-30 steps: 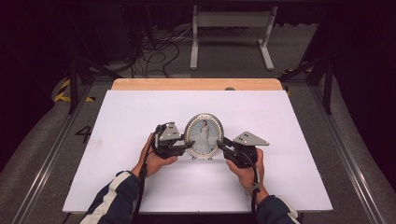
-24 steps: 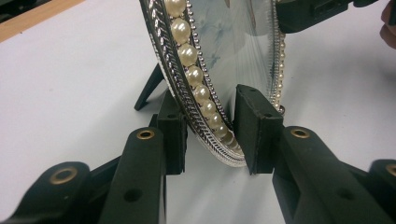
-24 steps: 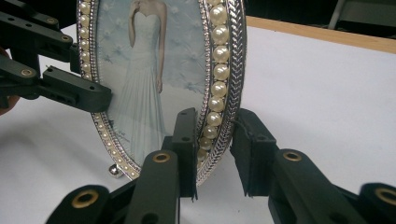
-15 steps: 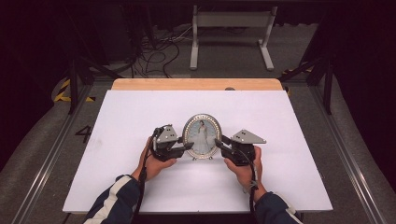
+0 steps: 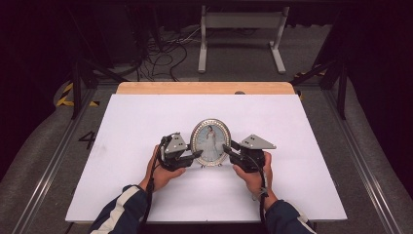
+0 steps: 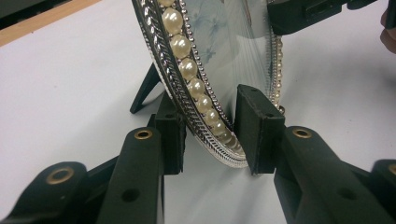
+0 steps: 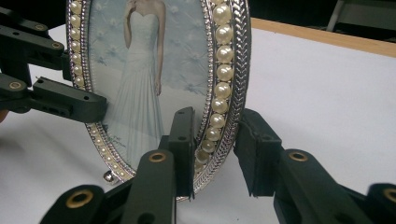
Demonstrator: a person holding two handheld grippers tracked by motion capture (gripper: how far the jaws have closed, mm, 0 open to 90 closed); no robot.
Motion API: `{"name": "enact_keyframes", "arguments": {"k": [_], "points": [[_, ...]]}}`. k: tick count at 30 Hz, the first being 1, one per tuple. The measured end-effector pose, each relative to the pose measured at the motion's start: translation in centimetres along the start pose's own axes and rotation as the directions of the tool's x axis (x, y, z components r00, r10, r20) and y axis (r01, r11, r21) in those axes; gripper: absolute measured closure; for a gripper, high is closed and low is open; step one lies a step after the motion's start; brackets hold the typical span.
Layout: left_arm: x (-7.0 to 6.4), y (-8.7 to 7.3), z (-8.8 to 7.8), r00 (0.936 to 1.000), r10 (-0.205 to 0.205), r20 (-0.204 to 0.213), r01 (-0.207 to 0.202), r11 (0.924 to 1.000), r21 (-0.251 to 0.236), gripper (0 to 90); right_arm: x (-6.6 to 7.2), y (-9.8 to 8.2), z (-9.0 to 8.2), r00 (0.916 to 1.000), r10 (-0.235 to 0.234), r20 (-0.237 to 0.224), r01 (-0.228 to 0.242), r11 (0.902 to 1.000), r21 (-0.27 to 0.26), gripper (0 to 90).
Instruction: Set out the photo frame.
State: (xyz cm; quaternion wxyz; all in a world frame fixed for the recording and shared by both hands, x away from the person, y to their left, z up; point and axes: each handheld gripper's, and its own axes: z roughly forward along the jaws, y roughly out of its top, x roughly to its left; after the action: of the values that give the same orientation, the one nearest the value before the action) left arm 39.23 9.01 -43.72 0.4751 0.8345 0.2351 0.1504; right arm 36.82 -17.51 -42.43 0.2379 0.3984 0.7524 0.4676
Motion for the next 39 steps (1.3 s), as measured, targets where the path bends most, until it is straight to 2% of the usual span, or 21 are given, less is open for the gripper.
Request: {"name": "enact_keyframes", "arguments": {"k": [13, 17, 19, 23, 26, 27, 32, 33, 35, 37, 39], "points": [[-0.1, 0.2, 0.1, 0.9989, 0.034, -0.032, -0.034, 0.9994, 0.007, 61.4, 0.2, -0.2, -0.1, 1.0, -0.006, 0.005, 0.006, 1.0, 0.006, 68.5], [0.4, 0.2, -0.1, 0.9983, 0.027, -0.051, -0.027, 0.9996, 0.004, 59.7, 0.6, -0.3, -0.1, 0.9997, -0.024, 0.002, 0.024, 0.9997, 0.011, 69.4], [0.6, 0.1, -0.1, 0.9987, 0.024, -0.046, -0.024, 0.9997, 0.003, 59.2, 1.0, -0.2, -0.1, 0.9989, -0.047, 0.01, 0.046, 0.9988, 0.013, 69.3], [0.4, 0.1, 0.0, 0.9977, 0.04, -0.055, -0.04, 0.9991, 0.016, 57.3, 1.0, -0.2, -0.1, 0.9988, -0.049, 0.009, 0.048, 0.9987, 0.013, 69.3], [0.4, 0.1, 0.1, 0.9981, 0.035, -0.051, -0.034, 0.9993, 0.016, 56.5, 1.0, -0.3, -0.1, 0.999, -0.045, 0.003, 0.045, 0.9989, 0.013, 67.2], [0.3, 0.1, 0.1, 0.9978, 0.039, -0.053, -0.038, 0.9991, 0.019, 56.3, 1.1, -0.3, 0.0, 0.9985, -0.054, 0.0, 0.054, 0.9984, 0.014, 64.6], [0.4, 0.2, -0.2, 0.9974, 0.048, -0.053, -0.047, 0.9988, 0.013, 54.5, 1.0, -0.2, -0.1, 0.9978, -0.065, -0.009, 0.065, 0.9977, 0.016, 63.3], [0.3, 0.2, -0.3, 0.997, 0.054, -0.055, -0.053, 0.9985, 0.015, 51.3, 0.9, -0.2, -0.3, 0.9962, -0.087, -0.009, 0.087, 0.9962, 0.01, 62.4], [0.3, 0.2, -0.5, 0.997, 0.054, -0.055, -0.054, 0.9984, 0.019, 49.7, 0.9, -0.1, -0.4, 0.995, -0.1, -0.001, 0.1, 0.9949, 0.01, 62.3], [0.3, 0.3, -0.8, 0.9966, 0.068, -0.046, -0.067, 0.9975, 0.023, 45.2, 0.9, 0.0, -0.6, 0.9938, -0.111, 0.002, 0.111, 0.9937, 0.01, 61.0], [0.1, 0.3, -1.1, 0.995, 0.085, -0.054, -0.083, 0.996, 0.033, 41.4, 0.8, 0.0, -0.8, 0.9926, -0.121, -0.007, 0.121, 0.9924, 0.018, 60.3]]}}
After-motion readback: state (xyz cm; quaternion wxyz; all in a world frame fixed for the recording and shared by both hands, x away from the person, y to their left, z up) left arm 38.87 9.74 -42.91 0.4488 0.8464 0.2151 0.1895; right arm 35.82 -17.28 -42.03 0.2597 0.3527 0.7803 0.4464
